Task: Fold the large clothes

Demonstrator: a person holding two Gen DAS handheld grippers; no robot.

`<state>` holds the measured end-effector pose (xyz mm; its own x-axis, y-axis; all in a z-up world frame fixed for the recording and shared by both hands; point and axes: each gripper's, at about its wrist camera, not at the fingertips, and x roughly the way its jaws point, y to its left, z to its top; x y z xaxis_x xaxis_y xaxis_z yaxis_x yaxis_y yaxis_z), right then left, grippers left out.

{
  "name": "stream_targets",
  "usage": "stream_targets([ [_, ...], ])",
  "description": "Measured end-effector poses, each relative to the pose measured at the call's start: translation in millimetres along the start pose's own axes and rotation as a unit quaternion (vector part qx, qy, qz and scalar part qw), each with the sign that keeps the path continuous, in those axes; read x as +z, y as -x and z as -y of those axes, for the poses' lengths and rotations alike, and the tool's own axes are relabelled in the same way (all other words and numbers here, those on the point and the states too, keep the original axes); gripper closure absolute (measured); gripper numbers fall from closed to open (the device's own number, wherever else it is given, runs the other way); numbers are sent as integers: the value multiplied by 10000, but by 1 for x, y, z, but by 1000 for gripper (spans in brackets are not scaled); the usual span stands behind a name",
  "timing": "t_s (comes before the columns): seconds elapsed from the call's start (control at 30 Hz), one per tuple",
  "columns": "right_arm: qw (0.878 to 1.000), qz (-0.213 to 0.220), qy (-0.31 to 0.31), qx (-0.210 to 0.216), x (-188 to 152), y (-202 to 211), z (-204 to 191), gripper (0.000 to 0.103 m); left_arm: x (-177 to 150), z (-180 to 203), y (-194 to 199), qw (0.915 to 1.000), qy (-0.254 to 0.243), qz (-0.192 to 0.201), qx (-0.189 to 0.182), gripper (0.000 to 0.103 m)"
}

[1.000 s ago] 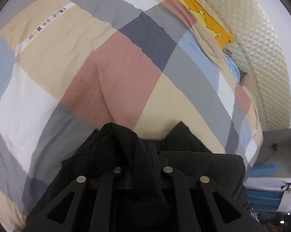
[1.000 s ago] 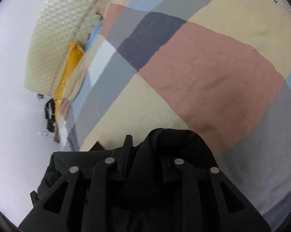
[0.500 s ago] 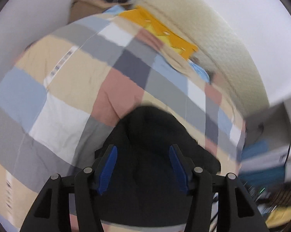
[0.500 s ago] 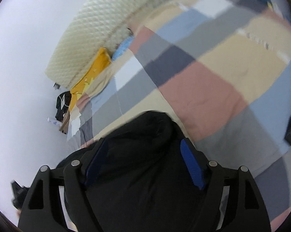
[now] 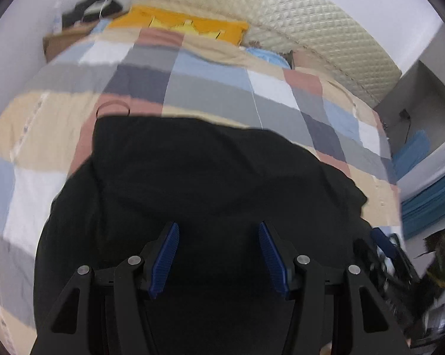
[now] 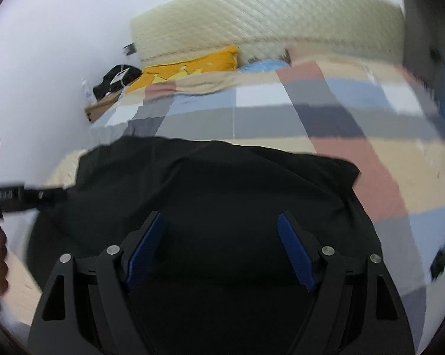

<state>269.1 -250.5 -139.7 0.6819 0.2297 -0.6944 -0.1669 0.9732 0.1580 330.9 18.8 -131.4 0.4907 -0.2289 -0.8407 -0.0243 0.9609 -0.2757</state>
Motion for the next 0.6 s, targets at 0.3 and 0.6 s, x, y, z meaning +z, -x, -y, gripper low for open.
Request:
stream_targets([
  [0.3,9966,625,411,-339,20,-47,-18,24,19,30,-32,9790,-1120,1448,896,47],
  [0.6,9991,162,102,-383,37,-113,-7,22,35,21,-89,9844,-1004,1196,808,47],
])
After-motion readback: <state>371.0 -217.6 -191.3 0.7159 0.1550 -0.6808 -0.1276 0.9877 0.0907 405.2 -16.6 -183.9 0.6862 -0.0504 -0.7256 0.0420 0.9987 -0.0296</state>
